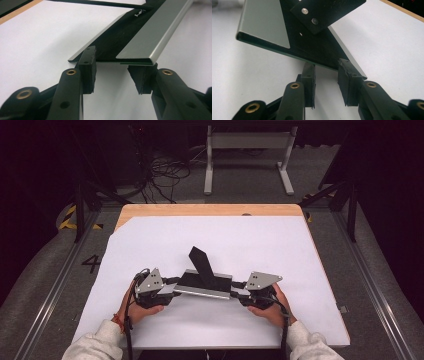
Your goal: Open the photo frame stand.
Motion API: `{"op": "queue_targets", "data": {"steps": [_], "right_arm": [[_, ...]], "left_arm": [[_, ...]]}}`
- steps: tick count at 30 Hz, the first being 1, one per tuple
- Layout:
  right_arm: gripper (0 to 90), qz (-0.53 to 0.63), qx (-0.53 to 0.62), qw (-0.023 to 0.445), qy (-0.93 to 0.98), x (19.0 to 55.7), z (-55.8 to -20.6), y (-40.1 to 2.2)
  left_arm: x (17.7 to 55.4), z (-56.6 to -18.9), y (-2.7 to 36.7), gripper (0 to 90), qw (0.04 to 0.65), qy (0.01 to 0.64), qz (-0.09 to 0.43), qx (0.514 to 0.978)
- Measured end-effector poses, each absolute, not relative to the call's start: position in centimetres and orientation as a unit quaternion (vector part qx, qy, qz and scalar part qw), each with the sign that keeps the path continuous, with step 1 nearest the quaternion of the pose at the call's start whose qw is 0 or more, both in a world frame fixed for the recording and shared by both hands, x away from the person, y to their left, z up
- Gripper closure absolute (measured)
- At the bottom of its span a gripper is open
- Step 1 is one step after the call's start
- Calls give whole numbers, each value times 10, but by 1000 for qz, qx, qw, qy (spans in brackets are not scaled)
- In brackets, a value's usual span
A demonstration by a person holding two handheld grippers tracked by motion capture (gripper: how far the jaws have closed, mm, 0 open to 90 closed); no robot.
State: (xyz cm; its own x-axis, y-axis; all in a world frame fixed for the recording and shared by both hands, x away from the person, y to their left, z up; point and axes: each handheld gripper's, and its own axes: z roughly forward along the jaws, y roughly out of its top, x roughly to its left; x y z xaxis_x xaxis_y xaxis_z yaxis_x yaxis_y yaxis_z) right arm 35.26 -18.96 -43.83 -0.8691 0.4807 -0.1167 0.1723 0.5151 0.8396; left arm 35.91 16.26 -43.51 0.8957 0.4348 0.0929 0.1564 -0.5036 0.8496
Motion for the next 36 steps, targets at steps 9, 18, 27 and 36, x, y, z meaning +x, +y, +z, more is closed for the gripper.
{"op": "queue_targets", "data": {"steps": [9,18,27,36], "right_arm": [[699,455,192,175,852,348,-436,-195],[750,470,207,176,840,348,-427,-207],[759,483,218,176,829,347,-422,-211],[760,493,240,168,819,350,-420,-212]], "left_arm": [[358,-432,159,626,468,165,149,855],[356,-425,156,721,485,148,138,851],[362,-420,158,748,507,158,119,839],[370,-420,160,753,528,175,103,825]]}}
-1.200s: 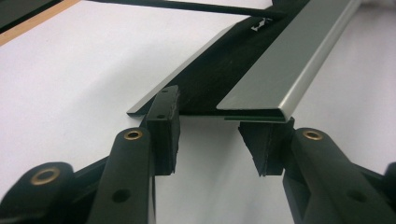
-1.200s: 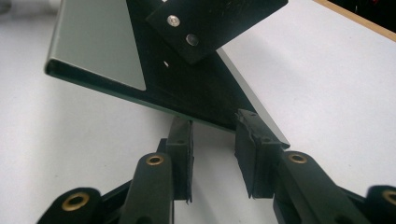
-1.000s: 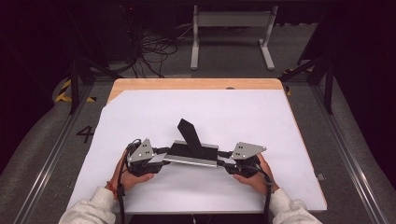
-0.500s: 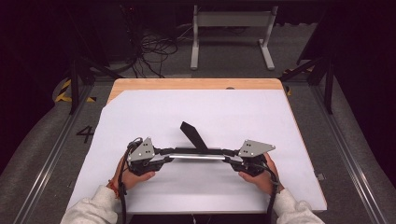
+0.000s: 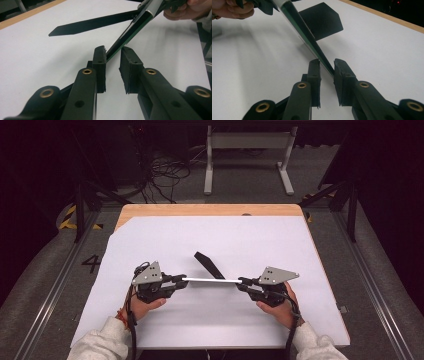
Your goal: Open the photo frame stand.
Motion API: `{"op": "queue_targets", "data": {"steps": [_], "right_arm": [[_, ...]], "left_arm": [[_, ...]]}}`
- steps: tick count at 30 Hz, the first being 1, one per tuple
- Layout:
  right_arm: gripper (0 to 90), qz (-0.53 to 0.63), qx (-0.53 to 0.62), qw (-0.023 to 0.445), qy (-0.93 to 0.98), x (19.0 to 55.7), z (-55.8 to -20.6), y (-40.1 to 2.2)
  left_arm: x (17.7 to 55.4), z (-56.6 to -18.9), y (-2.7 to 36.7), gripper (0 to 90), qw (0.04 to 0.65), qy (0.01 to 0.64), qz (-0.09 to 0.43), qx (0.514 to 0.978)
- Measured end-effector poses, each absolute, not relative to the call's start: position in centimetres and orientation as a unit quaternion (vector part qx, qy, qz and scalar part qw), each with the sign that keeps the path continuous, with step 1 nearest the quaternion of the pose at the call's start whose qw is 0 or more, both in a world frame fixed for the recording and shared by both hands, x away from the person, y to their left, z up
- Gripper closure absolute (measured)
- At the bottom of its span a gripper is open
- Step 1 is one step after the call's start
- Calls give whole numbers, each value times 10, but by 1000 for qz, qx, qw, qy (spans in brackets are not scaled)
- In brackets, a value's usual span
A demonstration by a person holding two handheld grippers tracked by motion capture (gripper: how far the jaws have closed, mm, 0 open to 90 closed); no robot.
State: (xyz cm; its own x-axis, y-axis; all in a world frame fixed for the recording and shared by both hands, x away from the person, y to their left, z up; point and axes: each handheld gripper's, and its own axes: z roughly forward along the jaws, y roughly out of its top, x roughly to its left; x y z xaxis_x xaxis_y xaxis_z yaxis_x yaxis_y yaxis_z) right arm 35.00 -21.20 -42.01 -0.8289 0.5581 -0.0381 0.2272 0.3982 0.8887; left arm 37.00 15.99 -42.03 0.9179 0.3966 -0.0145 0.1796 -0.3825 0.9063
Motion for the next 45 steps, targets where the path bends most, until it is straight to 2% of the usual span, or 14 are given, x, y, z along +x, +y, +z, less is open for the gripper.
{"op": "queue_targets", "data": {"steps": [19,45], "right_arm": [[780,517,276,164,793,366,-421,-214],[773,516,293,172,786,376,-427,-211]], "left_arm": [[386,-426,160,806,557,215,101,796],[394,-431,152,787,548,227,124,795]]}}
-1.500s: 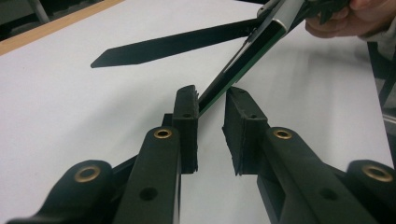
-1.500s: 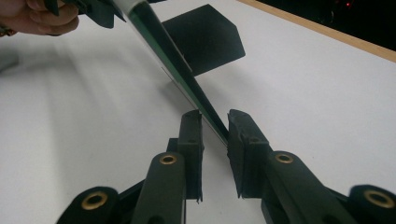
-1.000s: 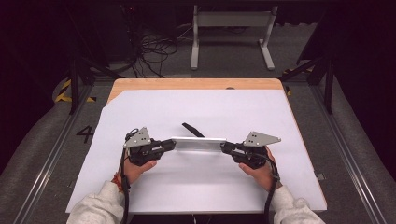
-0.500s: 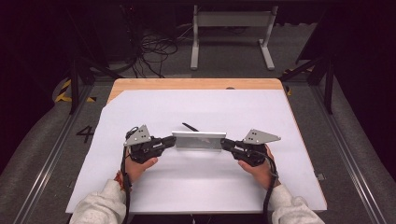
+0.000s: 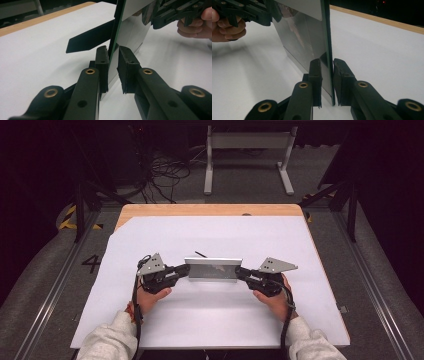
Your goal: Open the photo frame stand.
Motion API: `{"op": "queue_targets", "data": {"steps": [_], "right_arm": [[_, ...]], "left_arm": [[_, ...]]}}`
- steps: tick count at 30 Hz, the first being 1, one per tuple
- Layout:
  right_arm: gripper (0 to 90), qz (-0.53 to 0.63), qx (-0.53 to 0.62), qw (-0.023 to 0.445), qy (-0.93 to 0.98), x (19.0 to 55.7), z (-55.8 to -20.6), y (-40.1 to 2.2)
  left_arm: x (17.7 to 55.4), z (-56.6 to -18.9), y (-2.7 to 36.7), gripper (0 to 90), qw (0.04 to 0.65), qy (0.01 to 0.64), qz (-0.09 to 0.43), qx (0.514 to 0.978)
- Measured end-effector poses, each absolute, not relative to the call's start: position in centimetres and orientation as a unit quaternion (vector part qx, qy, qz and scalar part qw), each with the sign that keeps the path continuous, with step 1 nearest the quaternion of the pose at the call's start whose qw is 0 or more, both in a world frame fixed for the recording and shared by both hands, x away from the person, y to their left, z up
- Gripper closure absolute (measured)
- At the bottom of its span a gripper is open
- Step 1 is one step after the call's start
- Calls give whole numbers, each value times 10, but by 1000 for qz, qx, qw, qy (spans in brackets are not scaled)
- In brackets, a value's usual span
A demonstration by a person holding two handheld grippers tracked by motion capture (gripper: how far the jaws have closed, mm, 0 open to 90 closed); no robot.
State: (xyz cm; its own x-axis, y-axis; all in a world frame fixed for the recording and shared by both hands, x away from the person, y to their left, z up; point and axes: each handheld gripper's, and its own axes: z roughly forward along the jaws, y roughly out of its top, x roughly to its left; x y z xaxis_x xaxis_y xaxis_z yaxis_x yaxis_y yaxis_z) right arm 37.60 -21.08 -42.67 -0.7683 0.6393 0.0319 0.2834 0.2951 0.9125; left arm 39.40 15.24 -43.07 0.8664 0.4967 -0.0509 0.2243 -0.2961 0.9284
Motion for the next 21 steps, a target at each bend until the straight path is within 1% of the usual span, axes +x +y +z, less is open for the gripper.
{"op": "queue_targets", "data": {"steps": [2,6,9,11,17,21], "right_arm": [[766,514,295,173,787,377,-427,-210],[751,511,295,175,788,377,-428,-207],[753,512,298,175,786,378,-429,-208],[755,512,299,176,786,378,-429,-208],[758,512,299,178,785,378,-429,-207],[781,509,297,181,788,376,-428,-204]], "left_arm": [[394,-432,151,784,543,226,121,800],[392,-433,142,744,529,213,131,811],[394,-434,142,749,532,213,124,810],[394,-433,142,751,530,211,131,811],[395,-434,144,759,528,215,128,811],[396,-434,147,762,525,222,132,811]]}}
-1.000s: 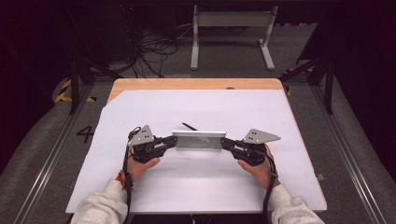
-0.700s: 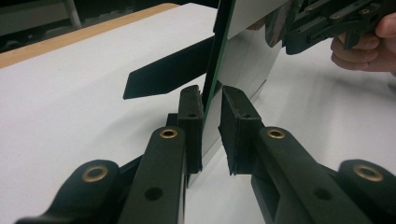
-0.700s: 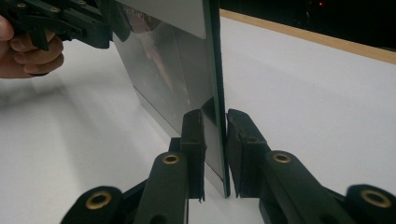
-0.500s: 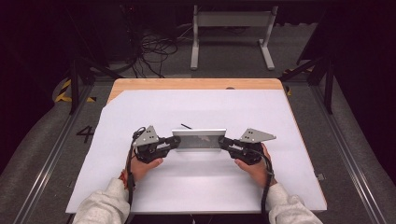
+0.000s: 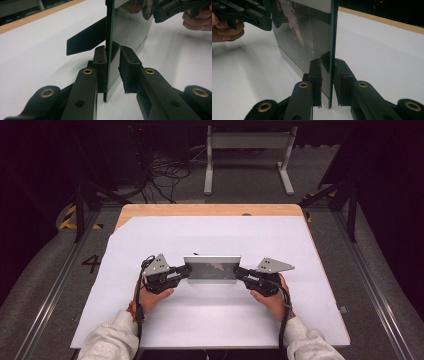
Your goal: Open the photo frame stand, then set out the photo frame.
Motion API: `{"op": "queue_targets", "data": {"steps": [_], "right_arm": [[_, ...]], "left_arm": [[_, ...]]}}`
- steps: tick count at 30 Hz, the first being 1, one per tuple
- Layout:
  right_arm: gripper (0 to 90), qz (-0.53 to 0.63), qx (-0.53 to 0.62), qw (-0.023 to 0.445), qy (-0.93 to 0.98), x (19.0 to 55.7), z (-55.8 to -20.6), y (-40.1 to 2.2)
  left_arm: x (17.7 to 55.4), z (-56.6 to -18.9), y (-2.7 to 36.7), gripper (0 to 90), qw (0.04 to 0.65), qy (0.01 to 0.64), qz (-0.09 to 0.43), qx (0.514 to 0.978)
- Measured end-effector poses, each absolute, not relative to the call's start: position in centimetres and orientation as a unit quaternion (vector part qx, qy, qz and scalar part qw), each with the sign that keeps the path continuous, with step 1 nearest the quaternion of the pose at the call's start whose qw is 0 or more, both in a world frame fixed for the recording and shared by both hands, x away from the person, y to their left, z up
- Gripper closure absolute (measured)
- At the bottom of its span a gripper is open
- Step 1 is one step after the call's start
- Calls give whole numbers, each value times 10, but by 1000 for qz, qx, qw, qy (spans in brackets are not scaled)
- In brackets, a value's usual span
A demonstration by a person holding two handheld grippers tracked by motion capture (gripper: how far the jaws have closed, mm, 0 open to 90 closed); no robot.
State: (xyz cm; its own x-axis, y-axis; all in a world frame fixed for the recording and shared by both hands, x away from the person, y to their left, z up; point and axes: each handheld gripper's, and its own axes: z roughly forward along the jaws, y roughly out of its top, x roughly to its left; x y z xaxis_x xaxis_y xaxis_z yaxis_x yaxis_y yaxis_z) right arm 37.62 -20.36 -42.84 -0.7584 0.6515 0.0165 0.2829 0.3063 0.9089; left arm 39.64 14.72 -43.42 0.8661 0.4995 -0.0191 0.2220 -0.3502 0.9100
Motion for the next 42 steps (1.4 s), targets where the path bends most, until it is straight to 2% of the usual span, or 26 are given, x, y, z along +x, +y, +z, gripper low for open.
{"op": "queue_targets", "data": {"steps": [12,42], "right_arm": [[786,510,304,181,784,378,-430,-202],[774,510,329,183,773,383,-436,-199]], "left_arm": [[399,-436,149,791,515,235,130,814],[405,-440,145,785,508,261,137,809]]}}
